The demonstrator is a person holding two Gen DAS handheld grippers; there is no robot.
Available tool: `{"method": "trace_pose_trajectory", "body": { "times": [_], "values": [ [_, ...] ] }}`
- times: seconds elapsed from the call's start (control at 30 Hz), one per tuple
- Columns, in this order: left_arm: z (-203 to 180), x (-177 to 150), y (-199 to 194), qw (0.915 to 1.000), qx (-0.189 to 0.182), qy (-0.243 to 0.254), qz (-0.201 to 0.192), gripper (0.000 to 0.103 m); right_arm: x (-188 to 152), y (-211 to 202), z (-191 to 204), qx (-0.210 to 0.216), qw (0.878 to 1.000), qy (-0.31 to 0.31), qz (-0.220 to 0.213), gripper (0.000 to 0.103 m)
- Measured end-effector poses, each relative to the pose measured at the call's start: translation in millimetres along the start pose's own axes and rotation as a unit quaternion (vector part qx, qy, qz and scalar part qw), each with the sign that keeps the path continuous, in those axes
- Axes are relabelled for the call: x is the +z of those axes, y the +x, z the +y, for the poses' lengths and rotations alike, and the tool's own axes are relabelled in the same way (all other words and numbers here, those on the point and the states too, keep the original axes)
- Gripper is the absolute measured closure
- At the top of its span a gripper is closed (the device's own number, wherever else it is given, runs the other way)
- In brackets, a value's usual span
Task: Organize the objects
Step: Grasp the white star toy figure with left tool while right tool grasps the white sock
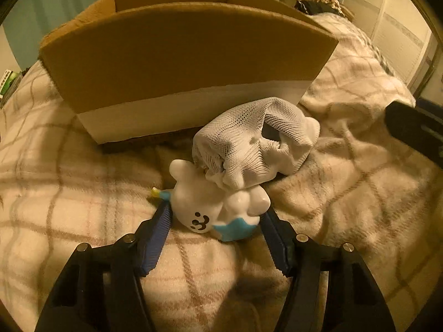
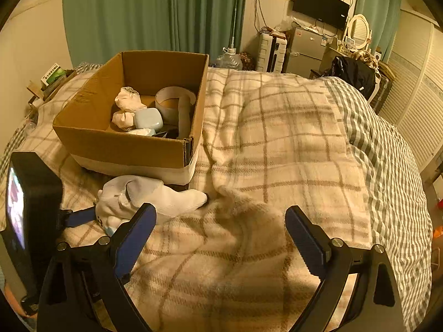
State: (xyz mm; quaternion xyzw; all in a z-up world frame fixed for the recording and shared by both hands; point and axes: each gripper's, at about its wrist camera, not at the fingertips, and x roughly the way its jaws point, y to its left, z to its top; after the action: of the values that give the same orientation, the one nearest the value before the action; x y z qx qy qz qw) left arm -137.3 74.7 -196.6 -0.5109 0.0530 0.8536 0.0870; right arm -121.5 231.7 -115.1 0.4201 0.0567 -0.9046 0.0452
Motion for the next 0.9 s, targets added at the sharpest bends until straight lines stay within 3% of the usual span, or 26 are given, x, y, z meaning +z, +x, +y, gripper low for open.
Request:
{"method": "trace_pose_trajectory", "body": {
  "times": [0.3, 0.47, 0.57, 0.7, 0.77, 0.9],
  "values": [
    [37.9, -6.7, -61.0, 0.9959, 0.005, -0.069, -0.058, 0.039, -0.7, -0.7, 15.8, 0.021, 0.999, -0.027, -0.006, 0.009],
    [67.1, 1.2, -81.9, 0.9921, 0.043, -0.071, -0.094, 0.039, 0.3, 10.5, 49.1, 0.037, 0.996, -0.085, 0.008, 0.009],
    [79.3, 4.1, -86.0, 0.9908, 0.057, -0.074, -0.098, 0.039, 3.0, 26.1, 69.8, 0.040, 0.992, -0.117, 0.025, 0.009],
    [87.7, 5.6, -80.3, 0.9913, 0.048, -0.084, -0.090, 0.039, 7.4, 51.2, 90.0, 0.035, 0.988, -0.141, 0.049, 0.010],
    [88.8, 4.5, -78.3, 0.9913, 0.045, -0.088, -0.087, 0.039, 5.6, 62.7, 100.1, 0.041, 0.985, -0.155, 0.066, 0.015],
    [88.7, 2.3, -77.3, 0.9916, 0.042, -0.089, -0.084, 0.039, -1.9, 71.5, 105.1, 0.047, 0.982, -0.161, 0.086, 0.040]
  ]
}}
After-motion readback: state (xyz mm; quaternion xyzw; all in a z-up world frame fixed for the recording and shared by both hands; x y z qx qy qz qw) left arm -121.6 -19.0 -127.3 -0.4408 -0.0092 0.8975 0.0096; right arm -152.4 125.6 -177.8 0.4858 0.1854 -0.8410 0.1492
